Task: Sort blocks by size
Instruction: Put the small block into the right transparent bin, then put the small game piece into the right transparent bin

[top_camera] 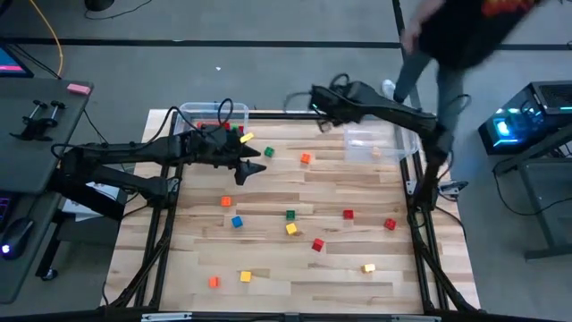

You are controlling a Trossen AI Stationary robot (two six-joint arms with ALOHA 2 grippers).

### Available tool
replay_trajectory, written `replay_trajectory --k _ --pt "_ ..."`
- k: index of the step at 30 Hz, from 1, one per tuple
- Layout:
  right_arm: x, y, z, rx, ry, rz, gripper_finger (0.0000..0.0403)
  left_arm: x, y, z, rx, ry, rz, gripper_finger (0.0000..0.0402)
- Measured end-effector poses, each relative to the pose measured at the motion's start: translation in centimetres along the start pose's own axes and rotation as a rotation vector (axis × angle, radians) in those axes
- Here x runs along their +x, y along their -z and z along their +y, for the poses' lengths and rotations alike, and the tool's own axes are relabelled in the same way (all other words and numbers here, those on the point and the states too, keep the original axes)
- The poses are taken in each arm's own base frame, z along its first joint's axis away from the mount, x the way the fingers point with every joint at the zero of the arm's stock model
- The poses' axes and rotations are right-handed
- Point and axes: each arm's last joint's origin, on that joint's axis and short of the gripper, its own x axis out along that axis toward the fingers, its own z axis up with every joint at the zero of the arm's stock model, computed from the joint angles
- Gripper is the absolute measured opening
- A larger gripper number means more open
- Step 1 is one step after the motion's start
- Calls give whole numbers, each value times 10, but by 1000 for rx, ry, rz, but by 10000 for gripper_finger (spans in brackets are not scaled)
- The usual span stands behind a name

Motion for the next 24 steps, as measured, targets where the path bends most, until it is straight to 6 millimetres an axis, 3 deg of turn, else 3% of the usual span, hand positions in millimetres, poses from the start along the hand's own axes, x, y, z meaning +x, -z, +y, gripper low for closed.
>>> replay_trajectory --k 7,10,12,18,21,24 --pt "19 76 -66 273 13 106 127 0 -1 2 -5 -8 -4 296" --pt "23 97 -82 392 -50 114 130 0 -1 2 -5 -8 -6 296" --pt "22 105 -89 451 -88 97 157 0 -2 2 -5 -3 -15 296" --pt "11 105 -97 520 -166 36 278 0 -3 1 -5 3 -26 296" --pt "-3 90 -96 546 -277 -45 303 0 -3 1 -29 4 -25 296" --pt "-22 65 -79 464 -587 -214 308 0 -3 1 -30 4 -26 296"
